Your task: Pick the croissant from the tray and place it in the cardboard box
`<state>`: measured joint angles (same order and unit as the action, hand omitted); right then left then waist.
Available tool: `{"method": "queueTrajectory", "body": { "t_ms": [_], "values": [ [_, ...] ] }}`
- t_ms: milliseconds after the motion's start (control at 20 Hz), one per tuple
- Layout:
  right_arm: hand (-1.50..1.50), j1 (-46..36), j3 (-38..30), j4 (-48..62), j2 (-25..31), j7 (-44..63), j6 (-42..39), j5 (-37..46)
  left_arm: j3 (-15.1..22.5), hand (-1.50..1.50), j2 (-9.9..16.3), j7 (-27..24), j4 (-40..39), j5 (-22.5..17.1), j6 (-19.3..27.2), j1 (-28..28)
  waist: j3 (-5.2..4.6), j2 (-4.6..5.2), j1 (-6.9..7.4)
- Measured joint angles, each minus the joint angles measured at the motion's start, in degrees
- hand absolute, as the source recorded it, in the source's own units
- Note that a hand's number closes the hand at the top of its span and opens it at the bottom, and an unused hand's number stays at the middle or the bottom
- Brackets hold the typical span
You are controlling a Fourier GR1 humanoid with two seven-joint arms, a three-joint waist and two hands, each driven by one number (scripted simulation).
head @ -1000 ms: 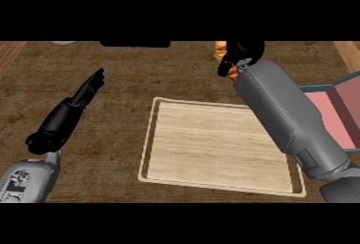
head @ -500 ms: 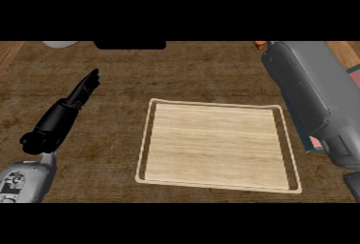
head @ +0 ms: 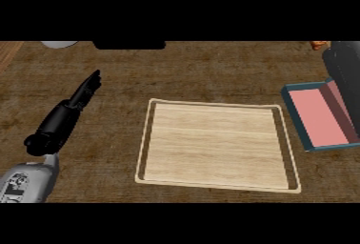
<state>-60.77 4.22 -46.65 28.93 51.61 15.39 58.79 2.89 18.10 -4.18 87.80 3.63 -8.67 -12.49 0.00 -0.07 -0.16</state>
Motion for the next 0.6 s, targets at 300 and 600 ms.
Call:
{"method": "queueTrajectory", "body": {
  "t_ms": [300,600],
  "values": [
    [1.5,3.9,-4.1,1.6,4.3,-3.9,-10.1,-5.9,-0.3,0.0,-0.6,0.0,-0.6,0.4,0.0,-0.4,0.0,0.01,-0.21],
    [1.5,9.3,-9.3,2.4,9.0,-10.0,-20.1,-13.4,-0.8,0.0,-0.3,1.2,0.3,0.5,-0.5,-0.5,0.01,-0.08,-0.32]
  ]
}}
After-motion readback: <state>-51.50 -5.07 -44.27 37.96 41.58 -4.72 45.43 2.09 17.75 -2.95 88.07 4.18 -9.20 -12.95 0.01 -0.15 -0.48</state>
